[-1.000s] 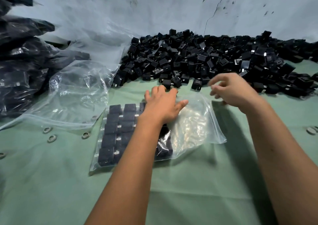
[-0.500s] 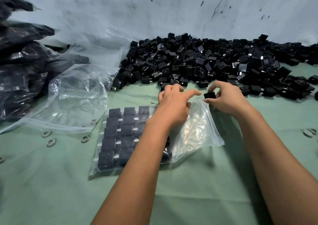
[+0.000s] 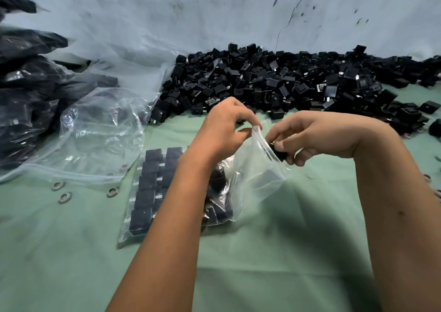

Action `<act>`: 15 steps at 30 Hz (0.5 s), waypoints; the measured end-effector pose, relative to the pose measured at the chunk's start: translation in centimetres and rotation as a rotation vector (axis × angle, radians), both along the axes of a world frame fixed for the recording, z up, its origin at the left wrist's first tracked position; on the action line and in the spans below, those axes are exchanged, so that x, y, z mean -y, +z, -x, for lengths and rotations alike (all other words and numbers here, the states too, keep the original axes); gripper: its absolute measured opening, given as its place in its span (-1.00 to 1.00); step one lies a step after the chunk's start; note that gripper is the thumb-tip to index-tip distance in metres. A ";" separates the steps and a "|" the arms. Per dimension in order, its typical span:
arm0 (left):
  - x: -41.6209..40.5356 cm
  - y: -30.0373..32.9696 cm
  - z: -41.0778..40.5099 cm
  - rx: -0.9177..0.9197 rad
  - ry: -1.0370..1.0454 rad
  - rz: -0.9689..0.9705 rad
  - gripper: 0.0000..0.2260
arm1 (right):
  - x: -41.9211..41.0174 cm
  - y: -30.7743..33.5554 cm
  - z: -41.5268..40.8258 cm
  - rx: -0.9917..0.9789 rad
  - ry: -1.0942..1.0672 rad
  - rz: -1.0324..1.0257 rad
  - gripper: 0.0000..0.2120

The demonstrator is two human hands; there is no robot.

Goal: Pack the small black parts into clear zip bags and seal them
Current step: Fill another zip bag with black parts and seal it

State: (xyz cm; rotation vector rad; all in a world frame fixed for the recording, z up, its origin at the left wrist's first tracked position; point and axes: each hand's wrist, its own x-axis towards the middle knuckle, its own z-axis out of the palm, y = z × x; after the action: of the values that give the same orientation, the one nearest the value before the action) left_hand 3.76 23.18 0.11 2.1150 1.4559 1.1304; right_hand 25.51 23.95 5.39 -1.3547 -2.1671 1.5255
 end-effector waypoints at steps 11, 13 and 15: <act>0.7 1.6 -0.2 0.222 -0.007 -0.003 -0.84 | 0.2 -2.6 4.8 0.114 0.165 -0.285 -0.86; 0.6 1.5 -0.1 0.227 -0.003 0.003 -0.83 | 0.0 -3.2 5.3 0.173 0.171 -0.331 -0.83; 0.6 1.4 0.0 0.231 -0.014 0.012 -0.81 | -0.2 -3.7 5.5 0.174 0.155 -0.276 -0.75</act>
State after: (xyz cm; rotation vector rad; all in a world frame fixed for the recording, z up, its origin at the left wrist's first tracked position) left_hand 3.78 22.62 1.50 1.9094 1.3354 1.3078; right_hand 20.00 24.16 1.68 -1.2958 -2.5290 1.1326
